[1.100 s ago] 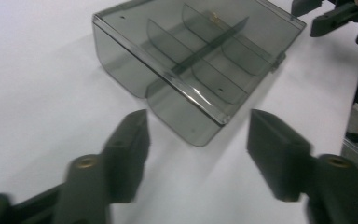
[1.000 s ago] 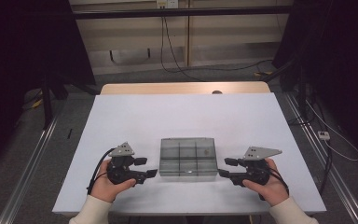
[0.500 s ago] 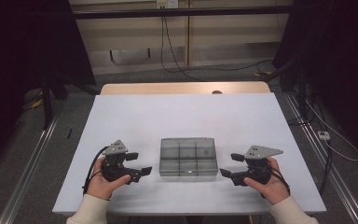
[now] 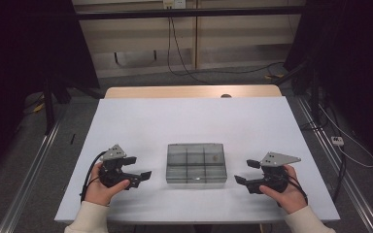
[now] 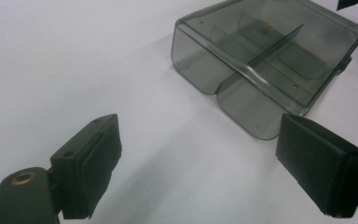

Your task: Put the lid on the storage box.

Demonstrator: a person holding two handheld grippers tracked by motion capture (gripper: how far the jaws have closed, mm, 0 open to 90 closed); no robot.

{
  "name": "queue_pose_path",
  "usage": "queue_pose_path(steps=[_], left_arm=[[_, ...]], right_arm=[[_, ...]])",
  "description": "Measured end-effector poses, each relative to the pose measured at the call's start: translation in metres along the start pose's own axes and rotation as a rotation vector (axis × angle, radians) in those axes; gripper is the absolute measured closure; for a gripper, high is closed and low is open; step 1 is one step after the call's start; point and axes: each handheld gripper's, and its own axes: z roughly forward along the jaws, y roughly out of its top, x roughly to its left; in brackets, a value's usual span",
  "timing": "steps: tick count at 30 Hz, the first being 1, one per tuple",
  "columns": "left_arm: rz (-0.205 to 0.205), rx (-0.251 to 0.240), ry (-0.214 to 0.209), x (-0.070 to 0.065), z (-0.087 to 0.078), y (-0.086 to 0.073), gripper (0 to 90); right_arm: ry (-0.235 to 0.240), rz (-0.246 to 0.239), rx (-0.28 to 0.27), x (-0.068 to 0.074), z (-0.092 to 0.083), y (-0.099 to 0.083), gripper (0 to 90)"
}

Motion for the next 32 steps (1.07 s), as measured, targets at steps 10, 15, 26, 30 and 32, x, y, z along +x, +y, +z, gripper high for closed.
queue_pose_path(steps=[10, 15, 26, 30, 32], left_arm=[[-0.004, 0.004, 0.017, 0.007, -0.005, -0.005, 13.5], [-0.005, 0.017, 0.039, 0.012, -0.004, -0.01, 13.2], [-0.01, 0.021, 0.038, 0.012, -0.004, -0.011, 12.9], [-0.005, 0.021, 0.038, 0.012, -0.002, -0.011, 12.9], [-0.001, 0.023, 0.036, 0.012, -0.002, -0.011, 12.9]], right_arm=[[-0.02, 0.001, 0.008, -0.005, -0.004, -0.006, 24.0], [-0.029, 0.005, 0.011, -0.008, -0.005, -0.008, 24.0], [-0.036, 0.006, 0.012, -0.01, -0.004, -0.009, 24.0], [-0.034, 0.005, 0.017, -0.01, -0.003, -0.009, 24.0], [-0.033, 0.007, 0.015, -0.01, -0.003, -0.009, 23.9]])
